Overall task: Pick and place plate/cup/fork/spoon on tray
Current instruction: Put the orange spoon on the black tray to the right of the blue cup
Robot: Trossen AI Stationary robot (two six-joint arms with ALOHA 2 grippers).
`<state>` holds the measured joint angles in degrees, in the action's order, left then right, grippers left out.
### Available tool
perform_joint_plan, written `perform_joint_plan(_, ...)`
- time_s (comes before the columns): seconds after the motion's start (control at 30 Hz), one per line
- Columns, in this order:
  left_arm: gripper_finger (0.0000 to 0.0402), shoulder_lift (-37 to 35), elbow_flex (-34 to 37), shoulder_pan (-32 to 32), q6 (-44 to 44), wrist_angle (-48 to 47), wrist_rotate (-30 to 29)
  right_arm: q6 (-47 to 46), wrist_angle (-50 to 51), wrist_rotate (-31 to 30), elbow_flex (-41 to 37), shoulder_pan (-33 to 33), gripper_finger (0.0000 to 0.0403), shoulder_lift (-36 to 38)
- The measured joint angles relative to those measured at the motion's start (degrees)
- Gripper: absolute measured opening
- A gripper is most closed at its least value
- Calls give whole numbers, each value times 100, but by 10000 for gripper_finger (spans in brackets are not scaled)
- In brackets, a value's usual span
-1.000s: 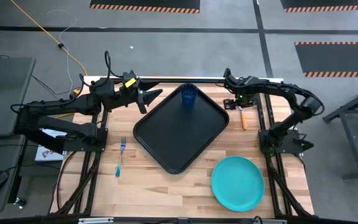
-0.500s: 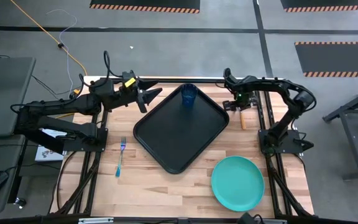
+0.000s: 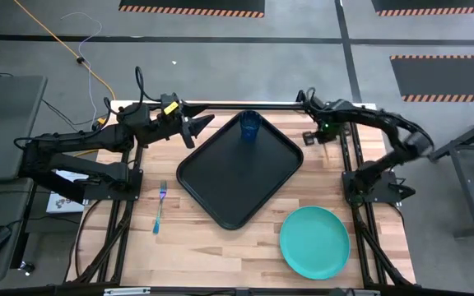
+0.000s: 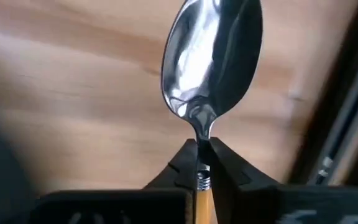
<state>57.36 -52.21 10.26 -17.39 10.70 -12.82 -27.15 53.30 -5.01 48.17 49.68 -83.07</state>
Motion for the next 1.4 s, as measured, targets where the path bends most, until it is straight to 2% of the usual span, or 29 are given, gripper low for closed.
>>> perform_joint_plan(0.07,241,0,0,2,2,7,0,-131,354,82,65,-93,8,473)
perform_joint_plan(0.23,241,0,0,64,3,20,0,-568,338,165,463,-534,4,1518)
perform_joint_plan(0.33,241,0,0,102,2,22,0,-790,269,176,786,-980,3,1810)
perform_joint_plan(0.43,241,0,0,134,-39,26,0,-908,272,187,1148,-1588,2,1774)
perform_joint_plan(0.63,241,0,0,140,-50,40,0,-792,-38,-13,1949,-2872,1,920)
perform_joint_plan(0.8,241,0,0,140,-53,40,1,124,-127,-234,2441,-3424,3,-282)
perform_joint_plan(0.93,241,0,0,140,-53,38,0,783,-96,-346,2480,-3456,3,-1158)
perform_joint_plan(1.07,241,0,0,140,-51,37,0,942,-95,-363,2356,-3250,2,-1734)
perform_joint_plan(1.4,241,0,0,140,-53,37,0,1186,-827,-935,2333,-2895,1,-2181)
